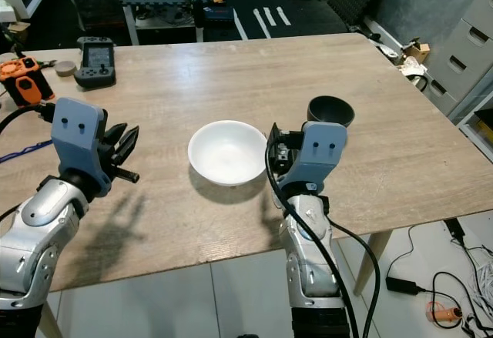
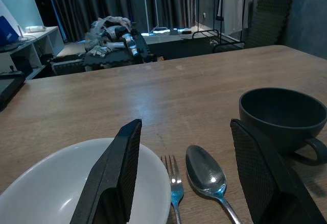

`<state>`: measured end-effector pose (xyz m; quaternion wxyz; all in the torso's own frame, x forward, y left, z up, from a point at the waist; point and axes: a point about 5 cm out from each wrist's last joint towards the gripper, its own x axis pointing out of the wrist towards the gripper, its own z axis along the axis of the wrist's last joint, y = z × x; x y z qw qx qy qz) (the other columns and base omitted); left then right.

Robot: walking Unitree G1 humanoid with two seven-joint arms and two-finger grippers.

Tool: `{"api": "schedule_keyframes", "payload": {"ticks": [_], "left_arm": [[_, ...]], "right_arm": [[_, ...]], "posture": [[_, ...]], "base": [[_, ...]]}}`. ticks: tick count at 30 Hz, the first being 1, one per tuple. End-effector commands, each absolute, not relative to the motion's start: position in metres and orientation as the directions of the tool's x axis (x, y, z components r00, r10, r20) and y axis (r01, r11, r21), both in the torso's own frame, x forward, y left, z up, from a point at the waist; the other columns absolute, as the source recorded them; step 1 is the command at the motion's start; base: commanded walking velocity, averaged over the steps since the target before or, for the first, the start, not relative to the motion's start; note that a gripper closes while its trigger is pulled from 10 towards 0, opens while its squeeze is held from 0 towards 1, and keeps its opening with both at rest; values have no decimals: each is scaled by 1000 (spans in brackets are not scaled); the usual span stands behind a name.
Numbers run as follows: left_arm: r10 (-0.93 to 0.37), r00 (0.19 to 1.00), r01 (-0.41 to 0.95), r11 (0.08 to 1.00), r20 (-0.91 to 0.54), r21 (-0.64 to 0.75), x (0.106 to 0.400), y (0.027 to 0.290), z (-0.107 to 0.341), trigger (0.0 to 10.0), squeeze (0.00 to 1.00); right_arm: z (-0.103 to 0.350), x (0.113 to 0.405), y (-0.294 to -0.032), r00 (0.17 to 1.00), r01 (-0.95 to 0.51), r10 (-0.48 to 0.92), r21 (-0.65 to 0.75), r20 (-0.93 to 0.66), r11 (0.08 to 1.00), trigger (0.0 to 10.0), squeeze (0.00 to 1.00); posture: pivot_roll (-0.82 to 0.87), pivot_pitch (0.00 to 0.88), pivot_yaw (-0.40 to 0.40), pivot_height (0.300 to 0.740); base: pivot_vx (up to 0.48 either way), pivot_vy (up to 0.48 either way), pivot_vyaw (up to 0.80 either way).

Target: Setting the table

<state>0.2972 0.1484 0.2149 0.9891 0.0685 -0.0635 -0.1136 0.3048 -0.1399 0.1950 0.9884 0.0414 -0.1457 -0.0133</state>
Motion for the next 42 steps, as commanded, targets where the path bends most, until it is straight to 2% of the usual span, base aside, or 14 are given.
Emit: {"api": "schedule_keyframes", "payload": {"ticks": [1, 25, 42], "left_arm": [[-232, 968, 216, 964, 95, 156, 298, 147, 210, 10000, 0], [-222, 969, 209, 971, 109, 120, 296, 146, 210, 10000, 0], [-223, 969, 211, 971, 106, 112, 296, 146, 209, 10000, 0]], "right_arm": [[190, 305, -139, 961, 15, -38, 87, 273, 996, 10000, 0], [188, 306, -141, 964, 18, -37, 73, 262, 997, 10000, 0], [187, 307, -141, 965, 22, -40, 72, 258, 997, 10000, 0]], "posture": [[2, 63, 70, 740], [2, 70, 66, 740], [1, 67, 67, 740]], "base": [[0, 0, 0], [0, 0, 0], [-416, 0, 0]]}}
